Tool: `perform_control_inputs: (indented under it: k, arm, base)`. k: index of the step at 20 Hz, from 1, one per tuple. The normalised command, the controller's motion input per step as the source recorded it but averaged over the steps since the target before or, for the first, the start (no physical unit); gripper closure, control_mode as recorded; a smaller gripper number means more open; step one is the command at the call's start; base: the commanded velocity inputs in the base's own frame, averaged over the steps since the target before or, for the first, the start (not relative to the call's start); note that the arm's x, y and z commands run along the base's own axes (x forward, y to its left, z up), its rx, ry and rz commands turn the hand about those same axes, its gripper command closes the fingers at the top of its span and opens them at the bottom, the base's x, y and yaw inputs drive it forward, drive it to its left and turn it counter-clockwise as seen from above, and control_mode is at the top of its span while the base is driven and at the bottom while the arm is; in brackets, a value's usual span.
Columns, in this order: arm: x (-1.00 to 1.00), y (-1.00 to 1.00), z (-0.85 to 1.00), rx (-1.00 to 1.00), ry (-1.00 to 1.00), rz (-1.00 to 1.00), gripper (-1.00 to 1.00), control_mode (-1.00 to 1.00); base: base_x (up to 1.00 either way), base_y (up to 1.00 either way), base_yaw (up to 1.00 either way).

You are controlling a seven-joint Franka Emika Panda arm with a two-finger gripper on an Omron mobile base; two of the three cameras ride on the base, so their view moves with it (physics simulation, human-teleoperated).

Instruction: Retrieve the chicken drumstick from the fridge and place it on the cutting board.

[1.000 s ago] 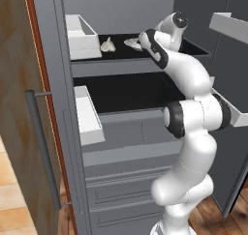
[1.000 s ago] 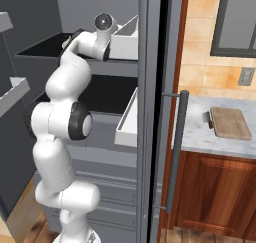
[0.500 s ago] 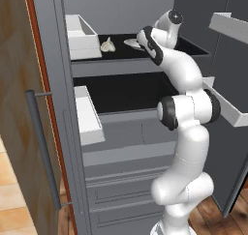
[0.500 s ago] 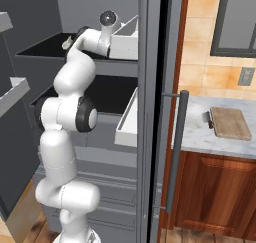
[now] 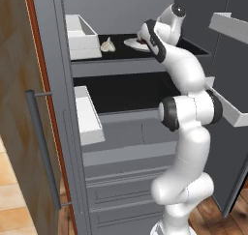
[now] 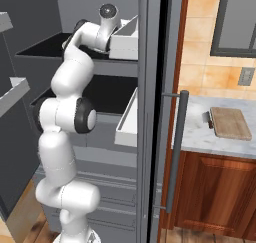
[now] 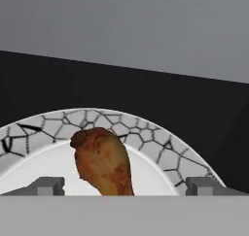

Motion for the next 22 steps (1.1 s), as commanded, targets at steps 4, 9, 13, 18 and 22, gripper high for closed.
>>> perform_control_inputs:
  k: [4, 9, 13, 18, 22]
  arm:
    - [-0.52, 0.08, -0.08, 0.0, -0.08, 0.05, -1.0, -1.0]
    - [-0.01, 0.27, -0.23, -0.07, 0.02, 0.05, -1.0, -1.0]
    - [0.0, 0.09, -0.1, -0.03, 0.01, 0.02, -1.0, -1.0]
    - [0.11, 0.0, 0.0, 0.0, 0.0, 0.0, -1.0, -1.0]
    - [0.19, 0.0, 0.0, 0.0, 0.0, 0.0, -1.0, -1.0]
  base:
    - [0.0, 0.0, 0.0]
    - [0.0, 0.0, 0.0]
    - [0.0, 0.0, 0.0]
    - [0.0, 0.0, 0.0]
    - [0.0, 0.0, 0.0]
